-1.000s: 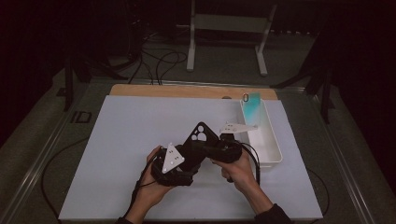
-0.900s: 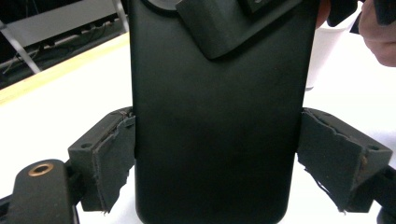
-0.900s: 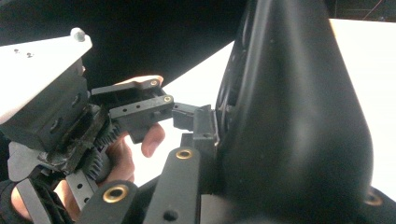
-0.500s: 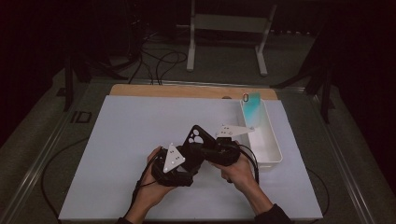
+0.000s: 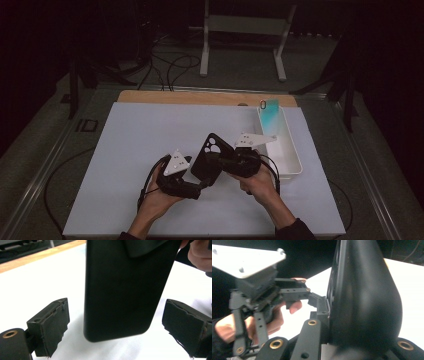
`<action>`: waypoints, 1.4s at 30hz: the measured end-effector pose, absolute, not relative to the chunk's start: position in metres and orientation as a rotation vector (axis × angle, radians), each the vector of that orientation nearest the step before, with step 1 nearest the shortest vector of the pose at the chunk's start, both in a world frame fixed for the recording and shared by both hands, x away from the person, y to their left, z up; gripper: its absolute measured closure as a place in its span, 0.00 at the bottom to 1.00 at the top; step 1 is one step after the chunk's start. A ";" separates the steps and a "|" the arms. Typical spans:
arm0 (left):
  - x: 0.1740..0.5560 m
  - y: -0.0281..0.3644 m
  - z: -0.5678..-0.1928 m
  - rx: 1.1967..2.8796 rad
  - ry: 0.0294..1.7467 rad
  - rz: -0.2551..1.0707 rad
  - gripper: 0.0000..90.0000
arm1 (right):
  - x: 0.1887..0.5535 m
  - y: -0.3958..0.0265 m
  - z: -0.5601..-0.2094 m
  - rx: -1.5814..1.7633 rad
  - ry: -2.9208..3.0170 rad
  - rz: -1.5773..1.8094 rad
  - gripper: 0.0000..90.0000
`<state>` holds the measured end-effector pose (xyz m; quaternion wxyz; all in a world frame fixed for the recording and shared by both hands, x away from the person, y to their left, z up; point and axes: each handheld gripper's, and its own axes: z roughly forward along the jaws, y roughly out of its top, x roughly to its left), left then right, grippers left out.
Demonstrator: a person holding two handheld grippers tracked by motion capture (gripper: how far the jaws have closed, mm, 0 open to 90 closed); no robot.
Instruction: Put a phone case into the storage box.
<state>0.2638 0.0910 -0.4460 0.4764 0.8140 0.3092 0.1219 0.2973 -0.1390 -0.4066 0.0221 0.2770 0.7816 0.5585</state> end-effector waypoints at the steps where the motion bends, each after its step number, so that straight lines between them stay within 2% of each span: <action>1: 0.265 0.092 -0.447 1.987 0.757 0.278 0.09 | 0.297 -0.140 -0.406 0.849 2.422 1.742 0.95; 7: 0.266 0.090 -0.451 1.997 0.715 0.185 0.09 | 0.293 -0.139 -0.401 0.737 2.459 1.797 0.95; 11: 0.264 0.088 -0.452 2.015 0.676 0.159 0.14 | 0.290 -0.135 -0.399 0.665 2.487 1.816 0.95; 14: 0.263 0.087 -0.452 2.022 0.650 0.143 0.21 | 0.289 -0.132 -0.398 0.622 2.501 1.834 0.95; 17: 0.263 0.088 -0.452 2.030 0.622 0.112 0.32 | 0.288 -0.131 -0.397 0.600 2.505 1.830 0.95; 19: 0.263 0.088 -0.452 2.036 0.620 0.108 0.33 | 0.289 -0.132 -0.397 0.594 2.509 1.833 0.95; 22: 0.263 0.089 -0.453 2.051 0.614 0.097 0.45 | 0.292 -0.134 -0.397 0.595 2.509 1.798 0.94; 23: 0.264 0.089 -0.453 2.052 0.615 0.091 0.54 | 0.293 -0.135 -0.397 0.599 2.510 1.783 0.92; 25: 0.264 0.089 -0.453 2.055 0.613 0.083 0.62 | 0.294 -0.136 -0.396 0.599 2.508 1.766 0.88; 26: 0.265 0.088 -0.454 2.057 0.613 0.065 0.67 | 0.295 -0.138 -0.396 0.607 2.501 1.732 0.81; 29: 0.265 0.088 -0.455 2.057 0.607 0.065 0.80 | 0.296 -0.140 -0.395 0.608 2.500 1.731 0.68; 31: 0.265 0.090 -0.455 2.043 0.611 0.065 0.92 | 0.297 -0.141 -0.394 0.614 2.495 1.730 0.56; 33: 0.266 0.090 -0.455 2.042 0.609 0.058 0.93 | 0.297 -0.141 -0.394 0.622 2.490 1.728 0.56; 34: 0.265 0.089 -0.455 2.039 0.607 0.065 0.94 | 0.297 -0.139 -0.394 0.641 2.493 1.730 0.50; 39: 0.264 0.089 -0.454 2.027 0.614 0.090 0.94 | 0.296 -0.135 -0.394 0.669 2.482 1.700 0.38; 40: 0.263 0.089 -0.454 2.026 0.613 0.095 0.94 | 0.295 -0.133 -0.395 0.681 2.477 1.666 0.32; 42: 0.263 0.090 -0.452 2.022 0.617 0.113 0.95 | 0.295 -0.132 -0.395 0.688 2.483 1.623 0.28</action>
